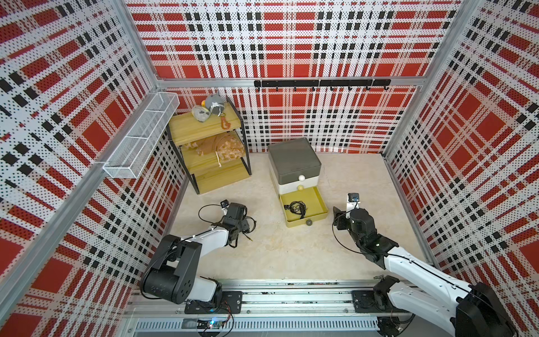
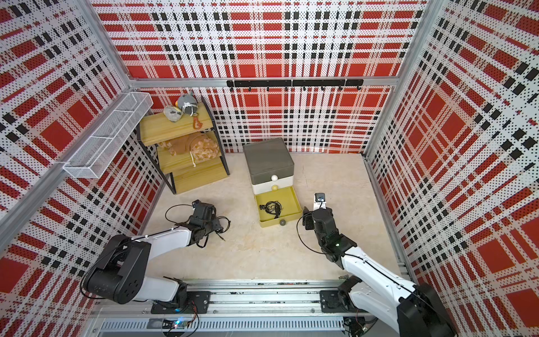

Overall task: Place the wired earphones into the drawer by color
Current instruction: Pick up the wired earphones from the center of the board.

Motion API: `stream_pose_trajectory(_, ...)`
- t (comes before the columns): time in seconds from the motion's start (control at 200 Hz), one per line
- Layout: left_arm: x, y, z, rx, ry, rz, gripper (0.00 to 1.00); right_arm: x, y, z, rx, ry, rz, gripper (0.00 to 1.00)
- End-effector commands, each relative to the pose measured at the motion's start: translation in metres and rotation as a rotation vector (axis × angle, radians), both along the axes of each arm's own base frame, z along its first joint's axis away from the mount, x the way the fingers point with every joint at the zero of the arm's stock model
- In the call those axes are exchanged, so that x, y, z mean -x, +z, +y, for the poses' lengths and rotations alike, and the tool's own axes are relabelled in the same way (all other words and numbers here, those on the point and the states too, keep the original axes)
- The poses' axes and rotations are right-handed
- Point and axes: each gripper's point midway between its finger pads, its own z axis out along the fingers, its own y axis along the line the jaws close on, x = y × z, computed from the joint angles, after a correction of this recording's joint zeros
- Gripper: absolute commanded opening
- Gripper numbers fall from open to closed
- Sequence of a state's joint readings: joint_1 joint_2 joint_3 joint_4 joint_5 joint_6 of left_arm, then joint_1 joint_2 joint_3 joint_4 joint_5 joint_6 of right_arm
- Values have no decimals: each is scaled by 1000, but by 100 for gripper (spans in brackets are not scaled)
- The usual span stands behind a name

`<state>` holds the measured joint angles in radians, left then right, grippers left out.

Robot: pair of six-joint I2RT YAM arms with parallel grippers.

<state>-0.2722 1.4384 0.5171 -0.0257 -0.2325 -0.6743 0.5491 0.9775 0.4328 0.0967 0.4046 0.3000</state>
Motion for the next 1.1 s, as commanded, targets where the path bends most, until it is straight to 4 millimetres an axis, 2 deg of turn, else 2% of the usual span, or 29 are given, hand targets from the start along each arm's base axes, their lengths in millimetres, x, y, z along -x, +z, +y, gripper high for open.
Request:
stream_pose_trajectory(0.0,-10,3,-3,18,-11,-18,22,0,-3,-1,1,-3,3,71)
stream_pose_trajectory(0.165,-10,3,-4,29,-13,-18,12,0,-2,-1,0,0,2,71)
stream_pose_trajectory(0.351,-12,12,-7,45,-16,-43,0,0,-2,-2,0,-3,-1,71)
stream_pose_trajectory(0.807,-14,72,-11,43,-29,-200,0,1,-1,-2,-3,-2,-3,71)
stream_pose_trajectory(0.962,-16,95,-21,52,-63,-257,0,1,-1,-1,-2,-1,-3,71)
stream_pose_trajectory(1.097,-18,116,-37,61,-120,-308,0,1,-1,-3,-1,-7,-5,71)
